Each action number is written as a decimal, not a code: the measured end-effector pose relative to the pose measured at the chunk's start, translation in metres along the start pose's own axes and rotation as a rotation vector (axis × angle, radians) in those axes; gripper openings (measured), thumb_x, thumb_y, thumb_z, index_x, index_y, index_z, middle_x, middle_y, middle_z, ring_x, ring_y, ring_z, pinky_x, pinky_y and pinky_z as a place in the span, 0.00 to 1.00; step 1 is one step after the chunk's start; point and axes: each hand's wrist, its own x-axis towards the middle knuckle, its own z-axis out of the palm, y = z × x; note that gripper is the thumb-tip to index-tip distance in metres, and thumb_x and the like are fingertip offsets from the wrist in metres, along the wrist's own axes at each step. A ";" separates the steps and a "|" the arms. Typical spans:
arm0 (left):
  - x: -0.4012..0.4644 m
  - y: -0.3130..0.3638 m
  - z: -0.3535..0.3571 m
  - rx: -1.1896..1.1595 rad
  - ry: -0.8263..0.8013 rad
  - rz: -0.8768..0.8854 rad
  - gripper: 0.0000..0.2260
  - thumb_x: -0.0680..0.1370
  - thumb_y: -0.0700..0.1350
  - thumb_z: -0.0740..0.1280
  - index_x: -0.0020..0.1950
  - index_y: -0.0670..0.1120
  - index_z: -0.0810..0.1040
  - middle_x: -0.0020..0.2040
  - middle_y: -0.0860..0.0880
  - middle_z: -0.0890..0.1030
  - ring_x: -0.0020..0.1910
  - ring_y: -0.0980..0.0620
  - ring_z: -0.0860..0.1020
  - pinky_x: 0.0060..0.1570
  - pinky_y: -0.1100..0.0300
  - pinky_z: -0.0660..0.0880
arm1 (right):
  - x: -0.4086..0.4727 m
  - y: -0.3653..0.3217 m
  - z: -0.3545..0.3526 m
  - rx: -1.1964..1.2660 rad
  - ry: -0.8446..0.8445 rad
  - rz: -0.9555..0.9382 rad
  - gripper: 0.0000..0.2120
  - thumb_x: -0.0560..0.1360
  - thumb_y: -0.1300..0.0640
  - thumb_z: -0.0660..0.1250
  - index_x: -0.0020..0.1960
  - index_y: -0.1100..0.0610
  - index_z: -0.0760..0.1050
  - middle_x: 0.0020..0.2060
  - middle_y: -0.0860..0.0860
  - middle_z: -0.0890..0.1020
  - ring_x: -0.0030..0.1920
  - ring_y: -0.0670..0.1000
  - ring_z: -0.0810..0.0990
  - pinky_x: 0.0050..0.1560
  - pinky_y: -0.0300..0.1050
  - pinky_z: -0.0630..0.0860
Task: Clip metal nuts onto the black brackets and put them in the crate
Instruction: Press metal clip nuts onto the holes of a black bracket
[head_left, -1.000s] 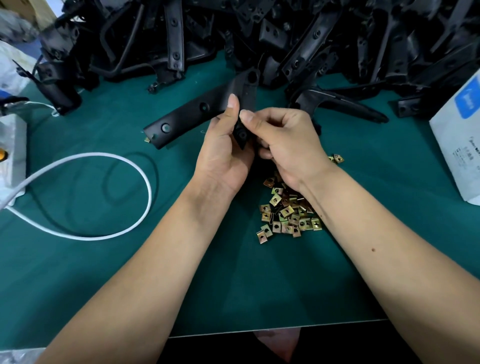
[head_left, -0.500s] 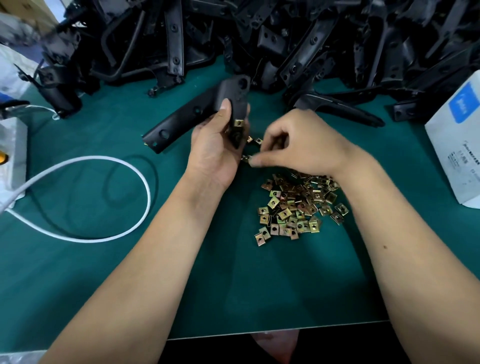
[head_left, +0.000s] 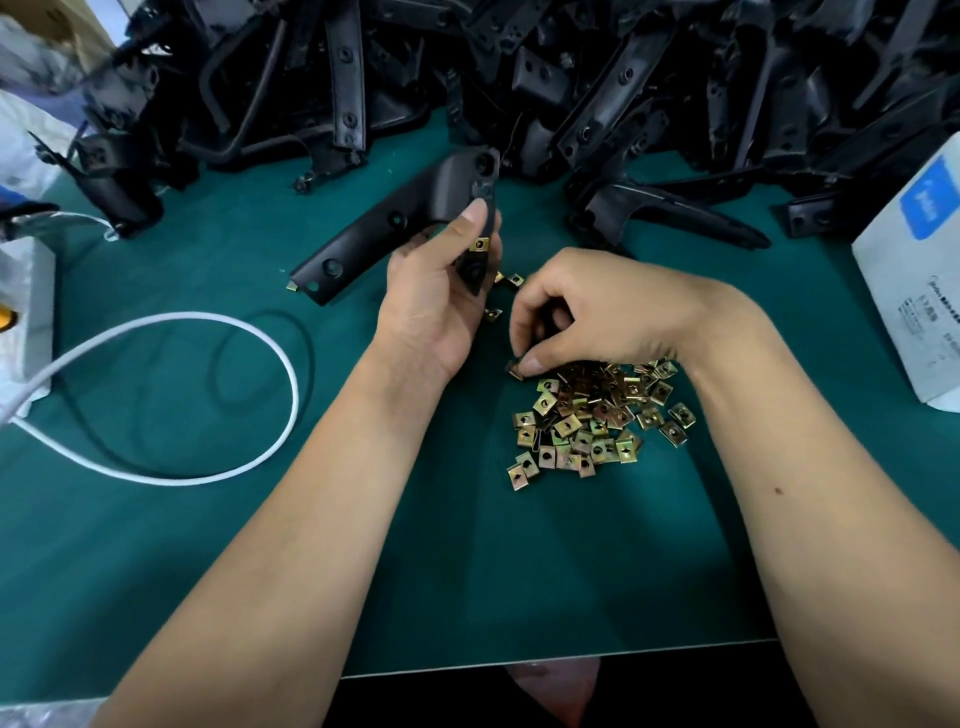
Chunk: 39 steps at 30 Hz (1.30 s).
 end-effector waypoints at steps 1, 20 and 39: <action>0.000 0.000 0.000 0.005 -0.004 0.002 0.03 0.77 0.34 0.71 0.50 0.39 0.82 0.42 0.47 0.85 0.42 0.54 0.84 0.44 0.64 0.80 | 0.001 0.001 0.001 0.010 0.025 0.000 0.05 0.72 0.55 0.80 0.41 0.49 0.83 0.29 0.37 0.80 0.29 0.38 0.75 0.31 0.29 0.69; -0.009 -0.002 0.006 0.215 0.021 0.028 0.22 0.75 0.27 0.71 0.67 0.30 0.72 0.56 0.34 0.74 0.49 0.41 0.80 0.45 0.55 0.83 | 0.016 0.003 0.018 0.537 0.738 0.086 0.08 0.81 0.59 0.68 0.46 0.54 0.85 0.33 0.47 0.84 0.34 0.43 0.78 0.37 0.39 0.75; -0.010 -0.002 0.007 0.164 0.011 -0.020 0.17 0.80 0.37 0.70 0.67 0.33 0.77 0.53 0.41 0.86 0.48 0.50 0.86 0.49 0.59 0.82 | 0.014 0.001 0.015 0.981 0.866 0.092 0.05 0.75 0.65 0.75 0.51 0.61 0.83 0.42 0.57 0.87 0.36 0.46 0.80 0.38 0.39 0.75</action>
